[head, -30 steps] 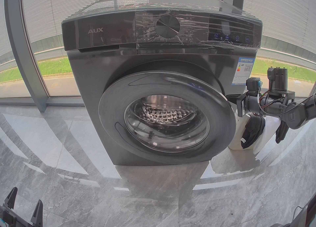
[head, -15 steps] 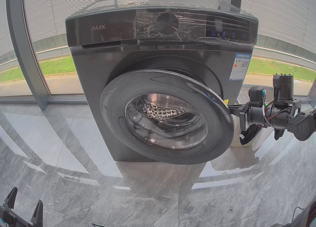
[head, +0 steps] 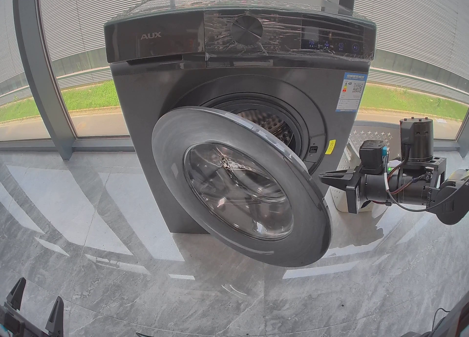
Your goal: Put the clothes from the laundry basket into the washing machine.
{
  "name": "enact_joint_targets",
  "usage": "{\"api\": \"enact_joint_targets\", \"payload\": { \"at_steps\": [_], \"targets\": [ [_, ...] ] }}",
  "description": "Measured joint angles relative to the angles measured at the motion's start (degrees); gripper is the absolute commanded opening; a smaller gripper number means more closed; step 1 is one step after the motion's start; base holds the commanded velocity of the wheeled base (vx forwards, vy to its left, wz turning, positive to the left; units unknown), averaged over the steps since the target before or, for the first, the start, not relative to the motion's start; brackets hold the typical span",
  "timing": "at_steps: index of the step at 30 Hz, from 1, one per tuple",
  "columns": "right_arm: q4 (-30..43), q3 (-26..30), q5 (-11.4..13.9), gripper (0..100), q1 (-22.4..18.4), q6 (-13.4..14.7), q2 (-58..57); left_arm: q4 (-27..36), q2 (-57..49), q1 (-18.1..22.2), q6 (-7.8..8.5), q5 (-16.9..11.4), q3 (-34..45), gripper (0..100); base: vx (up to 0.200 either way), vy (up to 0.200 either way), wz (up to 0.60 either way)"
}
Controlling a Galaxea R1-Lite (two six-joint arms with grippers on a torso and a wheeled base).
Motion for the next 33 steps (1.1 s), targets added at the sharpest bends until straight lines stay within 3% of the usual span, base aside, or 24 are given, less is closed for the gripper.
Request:
{"api": "enact_joint_targets", "payload": {
  "at_steps": [19, 28, 33],
  "targets": [
    [0.0, 0.5, -0.3, 0, 15.7, 0.0, 0.6, 0.0, 0.0, -0.1, 0.02, 0.0, 0.0, 100, 0.0, 0.0, 0.0],
    [-3.6, -0.2, 3.7, 0, 29.7, 0.0, 2.6, 0.0, 0.0, 0.0, 0.02, 0.0, 0.0, 100, 0.0, 0.0, 0.0],
    [-4.4, -0.3, 4.3, 0, 32.1, 0.0, 2.8, 0.0, 0.0, 0.0, 0.02, 0.0, 0.0, 100, 0.0, 0.0, 0.0]
  ]
}}
